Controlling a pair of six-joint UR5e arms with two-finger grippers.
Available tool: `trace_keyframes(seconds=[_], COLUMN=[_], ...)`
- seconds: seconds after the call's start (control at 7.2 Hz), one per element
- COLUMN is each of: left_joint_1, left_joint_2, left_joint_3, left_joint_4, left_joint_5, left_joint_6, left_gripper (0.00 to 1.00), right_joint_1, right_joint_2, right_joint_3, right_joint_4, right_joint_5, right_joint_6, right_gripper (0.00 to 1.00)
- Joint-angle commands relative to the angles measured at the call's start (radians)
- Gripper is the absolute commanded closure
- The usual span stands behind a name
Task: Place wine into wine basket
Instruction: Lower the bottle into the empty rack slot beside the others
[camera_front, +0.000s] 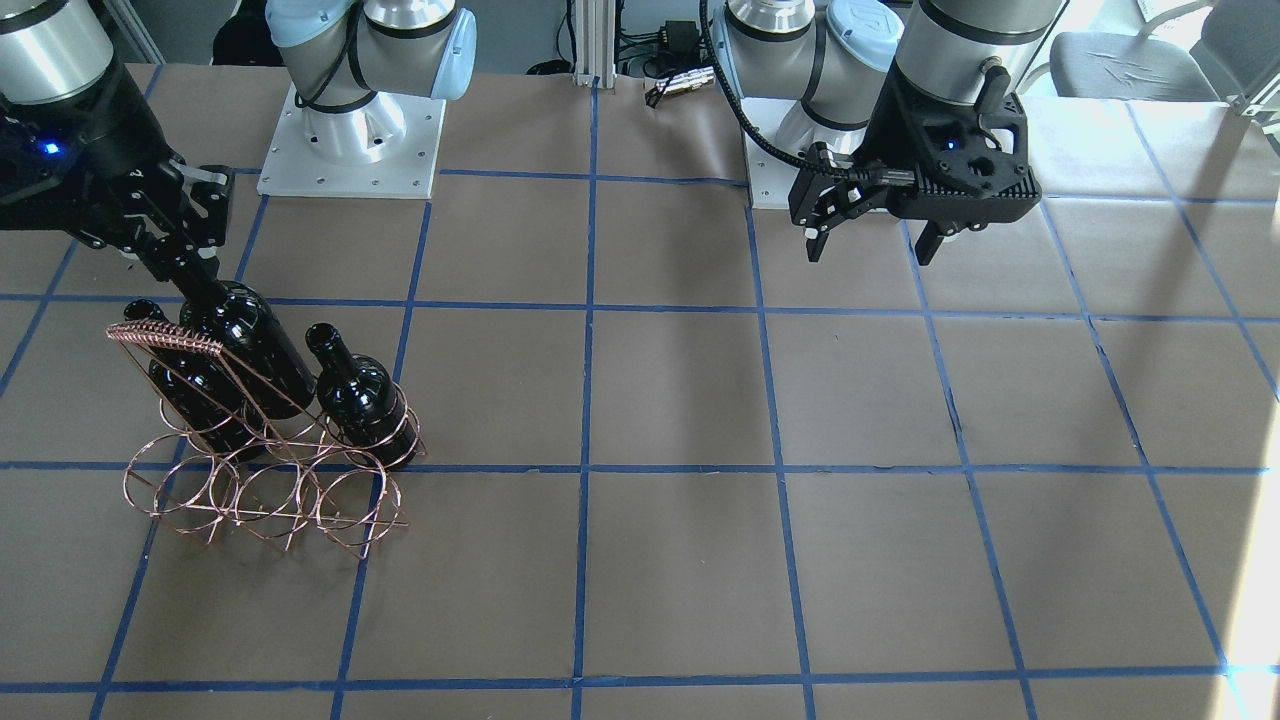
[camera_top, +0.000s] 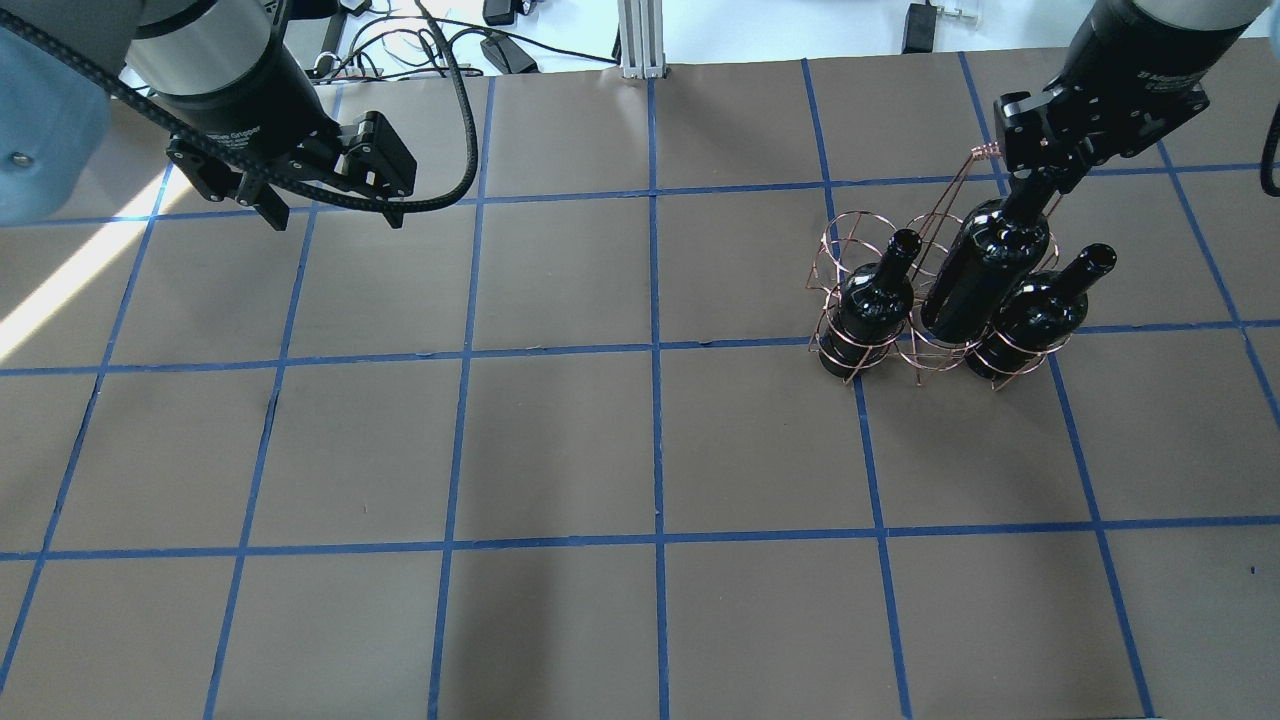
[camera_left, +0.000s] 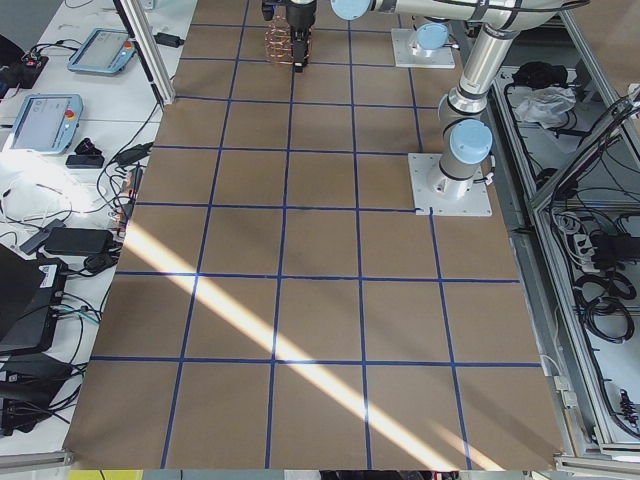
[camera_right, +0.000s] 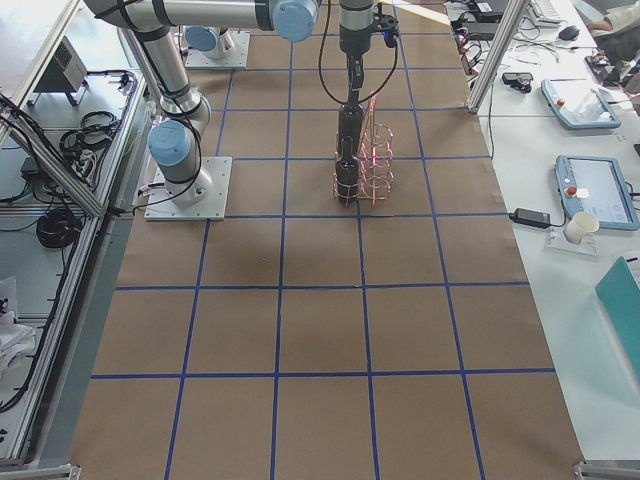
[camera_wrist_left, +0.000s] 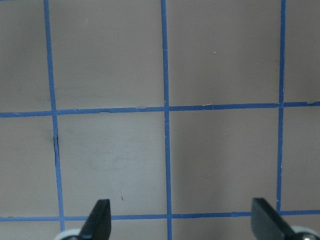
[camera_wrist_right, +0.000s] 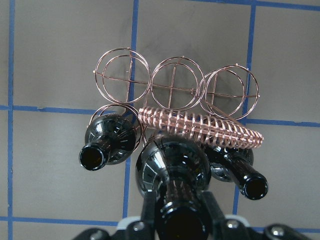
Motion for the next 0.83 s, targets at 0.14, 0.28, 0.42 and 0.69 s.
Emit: trace_keyframes(seconds=[0.14, 0.28, 0.42, 0.69], left_joint_1=[0.0, 0.0, 0.0, 0.0], left_joint_2=[0.002, 0.002, 0.002, 0.002], left_joint_3=[-0.001, -0.001, -0.001, -0.001], left_joint_4=[0.002, 0.003, 0.003, 0.003], left_joint_5=[0.0, 0.002, 0.002, 0.002], left_joint_6=[-0.001, -0.002, -0.002, 0.001], left_gripper=[0.0, 0.0, 0.0, 0.0], right_joint_1=[0.0, 0.0, 0.0, 0.0], right_joint_2=[0.029, 0.036, 0.044, 0.046], right_joint_3=[0.003, 0.003, 0.011, 0.052], right_joint_4=[-0.025, -0.026, -0.031, -0.072], right_joint_5=[0.0, 0.0, 0.0, 0.0], right_joint_6=[0.0, 0.0, 0.001, -0.003], right_gripper=[0.97, 0.97, 0.97, 0.97])
